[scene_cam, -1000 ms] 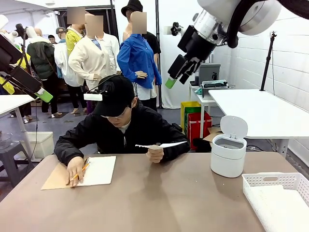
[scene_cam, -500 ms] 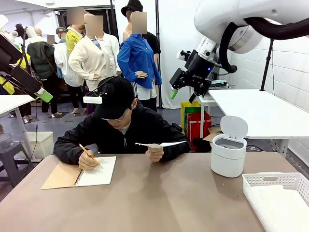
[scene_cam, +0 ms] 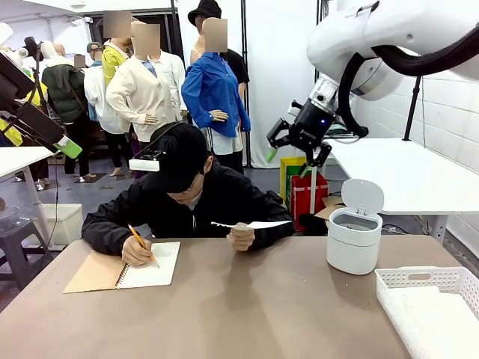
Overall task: Sort the paper based on its condition.
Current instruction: If a person hands you a paper, place it in the Organizing basket , and if it's crumpled, put it in the Trash can.
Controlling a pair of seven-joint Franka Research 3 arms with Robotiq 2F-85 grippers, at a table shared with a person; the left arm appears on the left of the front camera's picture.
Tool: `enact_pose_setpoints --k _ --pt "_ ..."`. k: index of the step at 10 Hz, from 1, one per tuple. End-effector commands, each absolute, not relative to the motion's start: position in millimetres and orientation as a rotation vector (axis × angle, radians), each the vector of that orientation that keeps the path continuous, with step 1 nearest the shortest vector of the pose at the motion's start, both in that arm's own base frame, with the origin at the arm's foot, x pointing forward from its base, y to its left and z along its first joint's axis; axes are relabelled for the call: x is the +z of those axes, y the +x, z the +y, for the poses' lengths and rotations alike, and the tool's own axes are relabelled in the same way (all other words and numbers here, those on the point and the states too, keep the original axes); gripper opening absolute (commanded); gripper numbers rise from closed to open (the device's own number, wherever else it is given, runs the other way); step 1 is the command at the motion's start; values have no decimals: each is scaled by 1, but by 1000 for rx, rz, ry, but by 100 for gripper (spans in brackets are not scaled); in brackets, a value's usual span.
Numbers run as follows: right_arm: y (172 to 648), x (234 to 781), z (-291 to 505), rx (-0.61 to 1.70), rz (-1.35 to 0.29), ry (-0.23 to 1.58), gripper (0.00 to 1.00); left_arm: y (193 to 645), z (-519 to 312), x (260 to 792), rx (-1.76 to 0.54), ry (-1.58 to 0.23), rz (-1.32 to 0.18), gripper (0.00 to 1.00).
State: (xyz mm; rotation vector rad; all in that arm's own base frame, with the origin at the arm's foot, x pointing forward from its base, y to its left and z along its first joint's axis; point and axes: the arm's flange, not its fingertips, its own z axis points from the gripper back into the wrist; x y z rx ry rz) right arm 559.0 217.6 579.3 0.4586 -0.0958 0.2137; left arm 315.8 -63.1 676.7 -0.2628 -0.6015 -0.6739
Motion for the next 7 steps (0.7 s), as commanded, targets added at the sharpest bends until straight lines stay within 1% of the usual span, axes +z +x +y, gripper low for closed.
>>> enact_pose_setpoints --k 1,2,3,4,5,7 --pt "563 575 215 98 -49 571 100 316 -63 677 -673 -262 -607 100" --pt "563 575 215 98 -49 571 100 316 -63 677 -673 -262 -607 100" --pt "555 585 222 217 -102 454 100 316 -63 677 -673 -262 -607 100" --pt "571 572 215 109 -68 466 100 316 -63 677 -673 -262 -607 100" --pt "587 555 212 69 -12 500 100 316 -63 677 -673 -262 -607 100" --pt "599 525 209 16 109 532 100 316 -63 677 -673 -262 -607 100"
